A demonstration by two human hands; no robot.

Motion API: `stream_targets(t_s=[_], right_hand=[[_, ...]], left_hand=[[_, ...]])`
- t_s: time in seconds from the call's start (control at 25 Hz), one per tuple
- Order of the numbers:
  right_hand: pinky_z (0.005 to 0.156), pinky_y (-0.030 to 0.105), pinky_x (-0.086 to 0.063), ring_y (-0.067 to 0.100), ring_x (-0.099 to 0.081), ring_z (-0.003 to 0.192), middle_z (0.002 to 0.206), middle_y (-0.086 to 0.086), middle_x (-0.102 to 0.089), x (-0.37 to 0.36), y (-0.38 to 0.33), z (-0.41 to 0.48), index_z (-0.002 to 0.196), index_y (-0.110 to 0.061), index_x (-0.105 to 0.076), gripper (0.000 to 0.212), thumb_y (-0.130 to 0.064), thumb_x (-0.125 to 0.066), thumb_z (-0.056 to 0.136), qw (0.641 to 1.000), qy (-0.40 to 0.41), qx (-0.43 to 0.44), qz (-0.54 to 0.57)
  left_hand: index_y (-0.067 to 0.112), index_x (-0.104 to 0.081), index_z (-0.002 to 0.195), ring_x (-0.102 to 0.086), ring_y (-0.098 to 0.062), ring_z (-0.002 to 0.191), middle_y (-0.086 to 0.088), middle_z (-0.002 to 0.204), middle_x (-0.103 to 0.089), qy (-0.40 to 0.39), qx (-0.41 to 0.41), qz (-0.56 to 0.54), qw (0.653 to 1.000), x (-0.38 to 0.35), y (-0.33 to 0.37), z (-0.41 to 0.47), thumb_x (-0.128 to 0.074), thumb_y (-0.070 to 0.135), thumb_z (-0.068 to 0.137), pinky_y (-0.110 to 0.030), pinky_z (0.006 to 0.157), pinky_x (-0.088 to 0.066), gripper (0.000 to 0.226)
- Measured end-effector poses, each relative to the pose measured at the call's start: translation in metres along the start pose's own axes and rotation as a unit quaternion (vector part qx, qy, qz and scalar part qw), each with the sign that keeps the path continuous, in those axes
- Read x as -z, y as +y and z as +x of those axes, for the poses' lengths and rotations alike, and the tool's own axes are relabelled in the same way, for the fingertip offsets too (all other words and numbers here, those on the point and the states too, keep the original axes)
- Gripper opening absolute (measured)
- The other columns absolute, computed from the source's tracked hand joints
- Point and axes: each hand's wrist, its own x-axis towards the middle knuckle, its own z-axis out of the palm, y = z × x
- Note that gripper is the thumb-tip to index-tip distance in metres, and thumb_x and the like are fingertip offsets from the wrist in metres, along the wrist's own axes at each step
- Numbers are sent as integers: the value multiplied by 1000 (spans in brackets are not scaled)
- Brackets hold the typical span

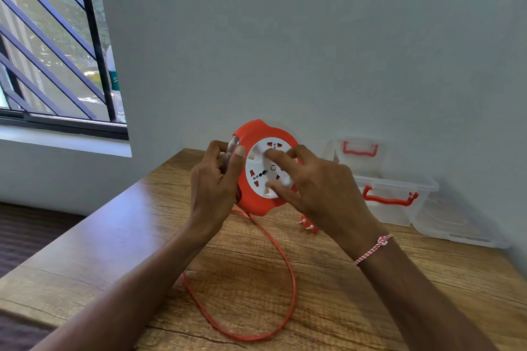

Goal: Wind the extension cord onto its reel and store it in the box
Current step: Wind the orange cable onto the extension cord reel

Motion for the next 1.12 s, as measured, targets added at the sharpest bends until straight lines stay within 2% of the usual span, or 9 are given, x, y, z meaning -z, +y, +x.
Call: stream_targets(t_s=[0.08,0.2,0.4,0.48,0.6,0.68,0.8,0.92,1.12], right_hand=[[68,36,-61,26,-76,94,131,6,-68,1,1,-1,154,-36,-41,64,-55,-60,96,998,-28,38,-41],[67,35,-61,28,-77,89,122,8,-74,2,1,-3,152,-33,-46,65,-53,-65,93,997,1,56,-49],[66,32,-63,26,-77,76,102,6,-79,-2,-12,-4,136,-23,-62,66,-66,-67,86,996,50,-64,37],[55,23,-59,17,-74,71,101,-1,-74,-8,-21,-1,123,-21,-60,63,-69,-67,83,964,65,-202,158],[42,9,-47,6,-68,52,87,-14,-68,-11,-24,5,110,-22,-56,55,-68,-68,82,862,46,-366,347],[52,11,-50,6,-70,59,83,-14,-69,-9,-19,3,109,-24,-60,56,-73,-61,83,920,69,-302,241],[65,22,-56,18,-75,77,113,1,-74,-5,-6,0,124,-22,-60,54,-63,-62,90,987,91,-101,85],[67,36,-63,27,-76,85,133,5,-67,-1,3,0,143,-30,-53,56,-56,-63,94,1000,4,-4,11],[60,36,-61,30,-77,76,113,12,-76,-1,4,-4,144,-28,-58,65,-46,-78,85,996,28,65,-56]], left_hand=[[38,-53,97,-79,-6,69,20,87,-77,-13,-1,-2,1000,0,-1,0,-50,65,95,-28,55,-65,27],[35,-54,98,-79,-6,70,19,87,-77,-27,-3,-11,1000,-1,-2,0,-50,64,95,-23,54,-63,30],[15,-57,99,-74,-22,62,-2,73,-71,-20,-11,-9,1000,-5,1,-5,-50,63,97,-44,50,-61,49],[9,-56,99,-70,-33,60,-14,73,-68,-23,-21,-4,1000,-7,3,-8,-50,65,98,-52,48,-57,56],[11,-57,102,-73,-25,60,-10,73,-70,-21,-26,12,999,-8,2,-8,-49,63,99,-54,50,-59,53],[15,-57,103,-75,-21,62,-6,76,-72,-13,-17,17,1000,-7,1,-6,-49,70,96,-53,52,-62,56],[27,-55,98,-74,-22,64,-4,75,-70,-1,-14,17,1000,-4,-1,-2,-48,71,96,-51,53,-62,45],[38,-52,97,-77,-13,69,8,87,-73,-4,-7,5,1000,-1,-2,1,-48,65,97,-38,54,-65,27],[32,-53,97,-75,-10,63,15,82,-74,-17,-21,3,1000,-2,-2,0,-50,61,99,-25,47,-60,29]])
